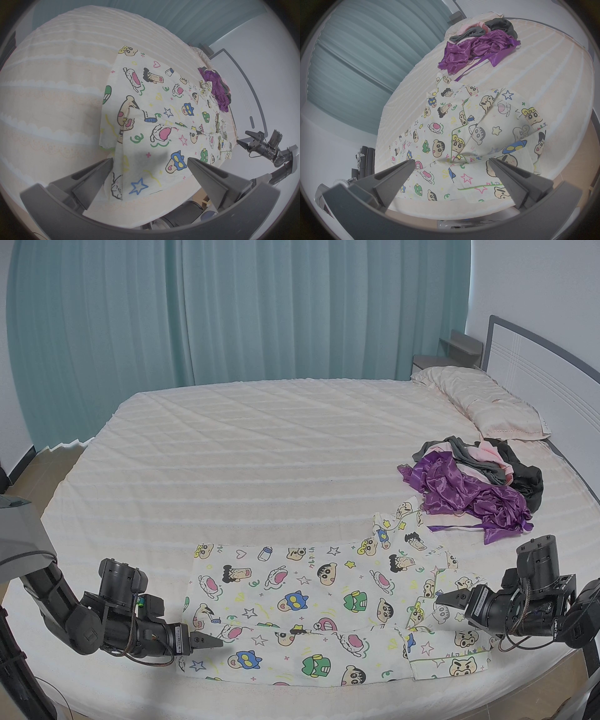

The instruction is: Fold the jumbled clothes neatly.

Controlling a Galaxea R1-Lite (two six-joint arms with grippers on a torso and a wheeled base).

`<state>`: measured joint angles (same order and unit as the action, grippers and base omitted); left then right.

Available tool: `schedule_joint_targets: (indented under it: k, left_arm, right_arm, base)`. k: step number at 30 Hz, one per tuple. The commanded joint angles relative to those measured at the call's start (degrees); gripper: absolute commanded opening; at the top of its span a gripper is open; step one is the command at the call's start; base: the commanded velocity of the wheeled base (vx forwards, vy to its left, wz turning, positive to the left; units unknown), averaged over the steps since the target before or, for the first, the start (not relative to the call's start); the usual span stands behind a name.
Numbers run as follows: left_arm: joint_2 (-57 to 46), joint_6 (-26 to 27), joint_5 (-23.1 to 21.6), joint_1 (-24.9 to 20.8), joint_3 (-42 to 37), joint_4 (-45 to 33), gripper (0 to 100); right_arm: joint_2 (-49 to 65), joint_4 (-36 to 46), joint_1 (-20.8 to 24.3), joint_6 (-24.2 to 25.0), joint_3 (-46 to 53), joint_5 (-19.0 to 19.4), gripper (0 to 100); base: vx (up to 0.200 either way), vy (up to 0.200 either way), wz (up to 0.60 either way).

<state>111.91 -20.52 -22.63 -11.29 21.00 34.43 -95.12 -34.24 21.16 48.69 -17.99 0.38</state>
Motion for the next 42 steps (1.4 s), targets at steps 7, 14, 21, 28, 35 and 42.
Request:
schedule_joint_targets:
  k: [7,14,21,28,35,42]
  left_arm:
    - [3.5,0.0,1.2,0.0,-1.8,2.2,0]
    - [2.2,0.1,3.5,0.1,-5.4,2.4,0]
    - [0.5,0.0,5.3,0.0,-7.2,2.3,0]
    - [0.2,0.1,5.5,-0.1,-8.1,2.2,0]
    - [0.2,0.0,5.4,0.0,-8.3,2.4,100]
    - [-1.3,-0.7,5.5,0.1,-9.3,4.8,100]
  right_arm:
    - [0.0,0.0,0.2,0.0,0.3,0.1,100]
    - [0.3,0.0,0.2,0.0,0.4,0.9,100]
    - [0.4,0.0,0.1,0.0,0.4,0.9,100]
    - [0.4,0.1,0.1,-0.1,0.5,0.9,100]
    - [0.4,0.1,0.0,-0.1,0.5,0.9,100]
    - [0.5,0.0,-0.3,-0.9,0.9,0.7,100]
  base:
    - [0.000,0.000,0.00]
    - [0.000,0.000,0.00]
    - [0.000,0.000,0.00]
    - [0.000,0.000,0.00]
    - [0.000,0.000,0.00]
    - [0.000,0.000,0.00]
